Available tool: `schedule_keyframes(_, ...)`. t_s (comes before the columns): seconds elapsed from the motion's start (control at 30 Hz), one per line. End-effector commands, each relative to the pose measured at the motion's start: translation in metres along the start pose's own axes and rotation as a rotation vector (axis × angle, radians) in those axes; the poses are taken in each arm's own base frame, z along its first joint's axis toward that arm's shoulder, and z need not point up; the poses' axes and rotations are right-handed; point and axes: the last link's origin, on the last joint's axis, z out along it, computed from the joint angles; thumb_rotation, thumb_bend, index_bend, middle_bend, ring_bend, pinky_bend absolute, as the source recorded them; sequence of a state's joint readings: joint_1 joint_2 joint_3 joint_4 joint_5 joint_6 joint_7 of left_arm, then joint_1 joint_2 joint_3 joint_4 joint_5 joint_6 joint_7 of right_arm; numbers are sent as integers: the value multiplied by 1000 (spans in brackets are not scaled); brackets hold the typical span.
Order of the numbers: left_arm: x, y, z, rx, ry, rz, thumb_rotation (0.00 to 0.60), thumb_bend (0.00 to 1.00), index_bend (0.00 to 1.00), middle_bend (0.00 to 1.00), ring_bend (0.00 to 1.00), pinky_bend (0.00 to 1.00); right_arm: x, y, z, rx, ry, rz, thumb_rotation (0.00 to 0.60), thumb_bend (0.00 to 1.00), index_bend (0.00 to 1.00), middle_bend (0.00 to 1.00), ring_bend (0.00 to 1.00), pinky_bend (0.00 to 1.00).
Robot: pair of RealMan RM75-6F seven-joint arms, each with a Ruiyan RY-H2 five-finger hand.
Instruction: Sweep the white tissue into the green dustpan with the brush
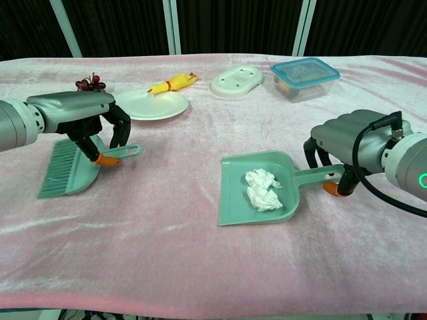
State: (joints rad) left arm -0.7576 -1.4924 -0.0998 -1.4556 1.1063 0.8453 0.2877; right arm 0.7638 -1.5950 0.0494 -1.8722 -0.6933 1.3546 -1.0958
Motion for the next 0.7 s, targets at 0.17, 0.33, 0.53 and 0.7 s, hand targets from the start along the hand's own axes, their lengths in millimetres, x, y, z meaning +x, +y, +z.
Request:
schedule_keyframes(0.17, 0, -3, -2, 22, -6, 15, 600, 221, 463, 475, 913, 1000, -1, 1, -1, -2, -2, -2, 600, 513, 686, 584, 634, 781)
schedule_keyframes(0.33, 7, -1, -3, 32, 29, -29, 600, 221, 427, 452, 913, 1000, -1, 3, -2, -6, -3, -4, 600, 513, 686, 581, 634, 781)
schedule_keyframes(0.53, 25, 4, -15, 15, 120, -122, 600, 221, 422, 451, 913, 1000, 0, 9, -2, -17, 1, -7, 600, 445, 657, 523, 609, 781)
schedule_keyframes(0.7, 37, 0, -30, 14, 173, -150, 600, 221, 421, 450, 913, 1000, -4, 14, -3, -30, -2, -21, 600, 356, 462, 416, 593, 781)
